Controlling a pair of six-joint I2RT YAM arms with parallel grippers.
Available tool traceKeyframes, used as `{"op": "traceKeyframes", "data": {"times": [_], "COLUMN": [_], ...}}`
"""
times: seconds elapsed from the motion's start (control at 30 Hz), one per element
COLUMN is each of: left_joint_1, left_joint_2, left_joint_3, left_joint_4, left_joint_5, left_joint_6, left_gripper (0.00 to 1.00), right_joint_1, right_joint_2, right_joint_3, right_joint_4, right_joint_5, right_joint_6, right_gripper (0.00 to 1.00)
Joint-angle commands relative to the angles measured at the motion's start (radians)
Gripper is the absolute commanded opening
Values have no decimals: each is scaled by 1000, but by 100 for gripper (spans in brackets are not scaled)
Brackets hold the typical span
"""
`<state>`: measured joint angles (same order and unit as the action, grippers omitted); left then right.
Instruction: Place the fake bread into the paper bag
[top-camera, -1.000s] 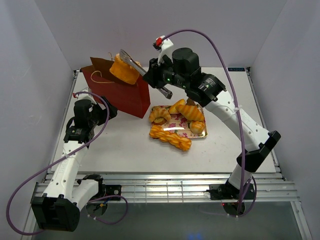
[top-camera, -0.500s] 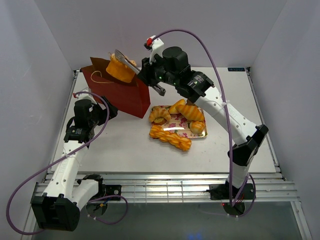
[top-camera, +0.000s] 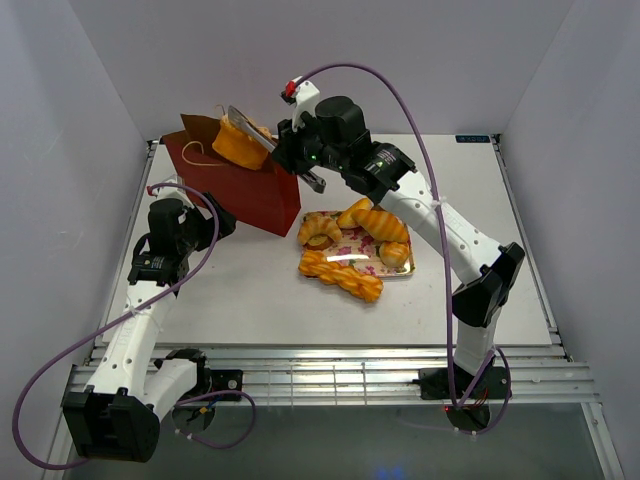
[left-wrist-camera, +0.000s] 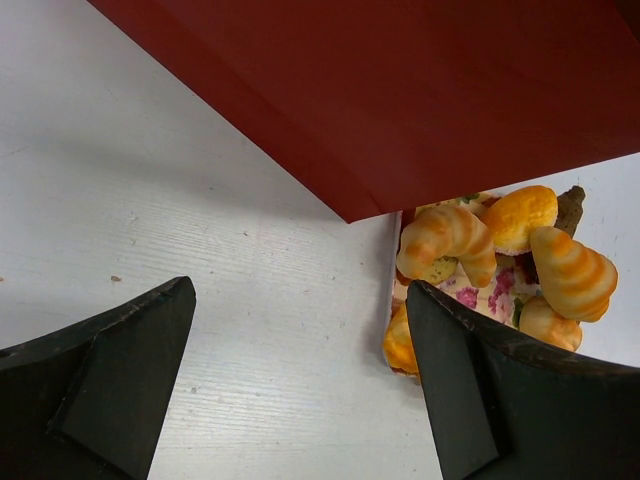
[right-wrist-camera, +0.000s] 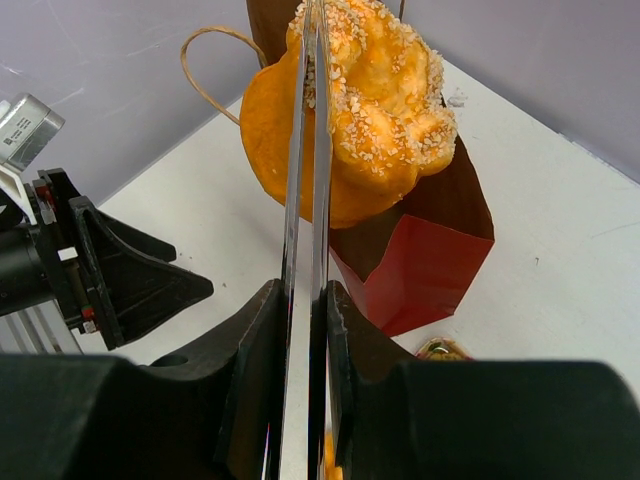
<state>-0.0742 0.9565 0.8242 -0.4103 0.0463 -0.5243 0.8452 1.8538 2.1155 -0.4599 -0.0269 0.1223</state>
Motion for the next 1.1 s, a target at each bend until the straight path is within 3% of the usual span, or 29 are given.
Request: {"op": "traceKeyframes", "data": {"times": [0.0, 0.27, 0.47, 0.57, 1.07], "left_joint_1": [-4, -4, -3, -4, -4], "left_joint_2": [-7, -2, 5, 8, 16], "left_joint_3": [6, 6, 6, 4, 3], "left_joint_4": [13, 13, 13, 14, 15], "left_joint_5": [17, 21, 29, 30, 30], "left_joint_6": [-3, -3, -3, -3, -2], "left_gripper": [97, 97, 97, 97, 97], "right_joint_1": [-8, -9, -12, -14, -14], "right_joint_2": [-2, -1, -13, -18, -102], "right_joint_3": [37, 23, 15, 3, -55], "right_joint_4": [106, 104, 102, 101, 87], "right_joint_5": [-7, -8, -10, -10, -4], "right_joint_6": [-6, 5, 5, 5, 17], "right_gripper": [8, 30, 39, 49, 49]}}
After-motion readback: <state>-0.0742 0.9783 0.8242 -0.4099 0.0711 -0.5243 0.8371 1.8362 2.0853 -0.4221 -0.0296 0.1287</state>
